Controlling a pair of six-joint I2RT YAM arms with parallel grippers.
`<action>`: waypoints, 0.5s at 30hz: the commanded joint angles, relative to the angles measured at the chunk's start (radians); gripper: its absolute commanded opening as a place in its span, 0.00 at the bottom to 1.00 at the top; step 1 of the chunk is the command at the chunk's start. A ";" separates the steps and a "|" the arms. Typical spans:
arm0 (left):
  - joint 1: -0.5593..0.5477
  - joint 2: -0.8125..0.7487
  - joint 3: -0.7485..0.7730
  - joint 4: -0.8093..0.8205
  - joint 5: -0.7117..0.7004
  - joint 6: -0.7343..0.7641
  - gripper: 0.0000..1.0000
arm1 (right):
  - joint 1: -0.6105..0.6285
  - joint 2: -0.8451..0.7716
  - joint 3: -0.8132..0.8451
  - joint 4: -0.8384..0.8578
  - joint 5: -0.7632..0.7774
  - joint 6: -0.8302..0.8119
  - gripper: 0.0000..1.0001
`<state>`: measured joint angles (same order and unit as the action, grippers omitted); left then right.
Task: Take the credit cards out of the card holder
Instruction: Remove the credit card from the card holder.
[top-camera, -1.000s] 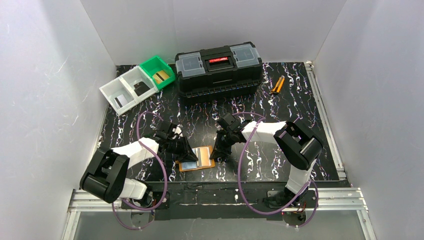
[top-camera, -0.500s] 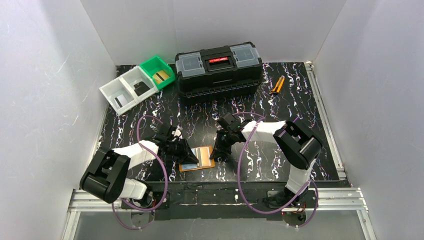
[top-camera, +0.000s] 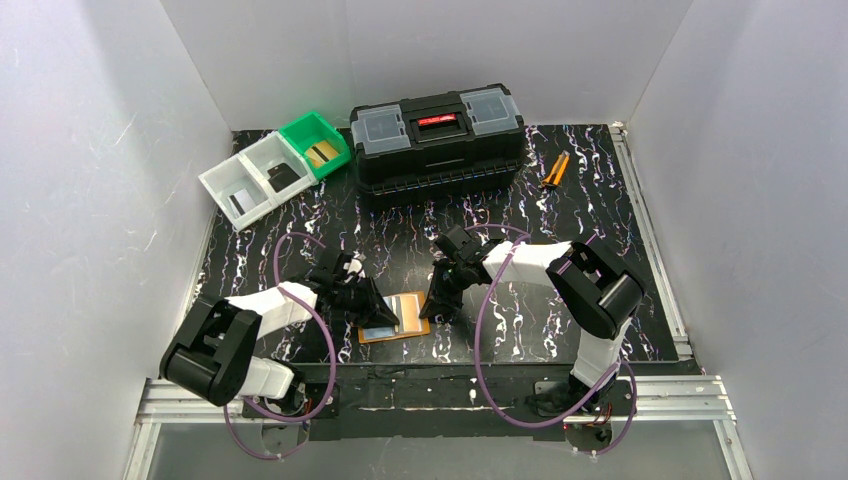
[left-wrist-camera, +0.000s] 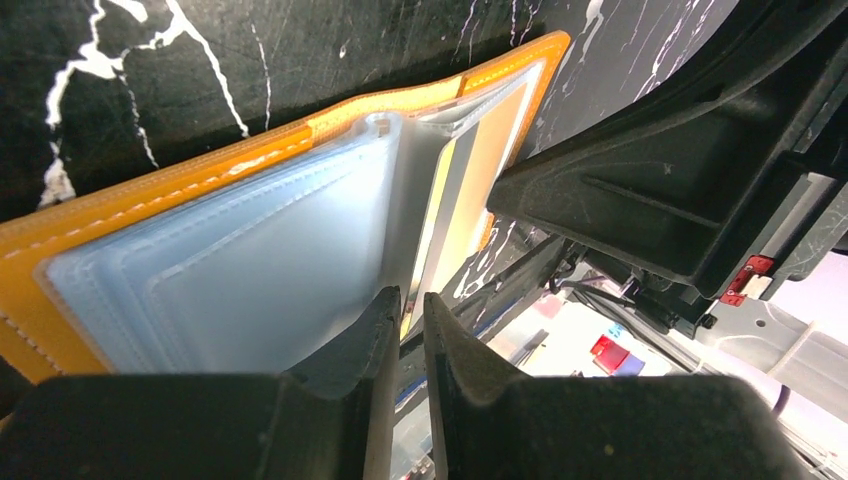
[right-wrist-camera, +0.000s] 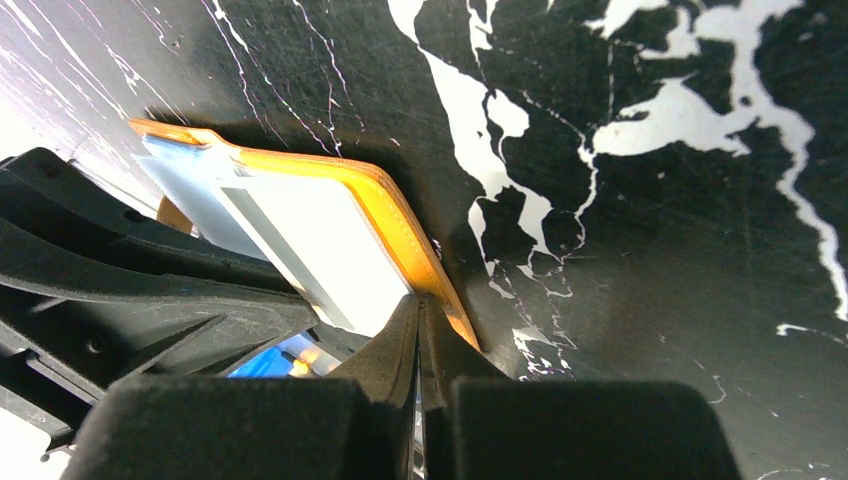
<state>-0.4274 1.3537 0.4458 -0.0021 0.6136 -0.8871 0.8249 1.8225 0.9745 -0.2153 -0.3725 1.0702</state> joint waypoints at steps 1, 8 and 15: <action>-0.004 0.008 -0.015 0.030 0.029 -0.011 0.13 | 0.014 0.075 -0.031 -0.107 0.106 -0.037 0.03; -0.005 0.005 -0.019 0.021 0.018 -0.013 0.01 | 0.014 0.075 -0.036 -0.103 0.106 -0.035 0.03; 0.001 -0.048 0.033 -0.178 -0.092 0.058 0.00 | 0.014 0.068 -0.044 -0.105 0.109 -0.032 0.03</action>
<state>-0.4286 1.3537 0.4408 -0.0147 0.6010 -0.8894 0.8249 1.8236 0.9745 -0.2142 -0.3748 1.0706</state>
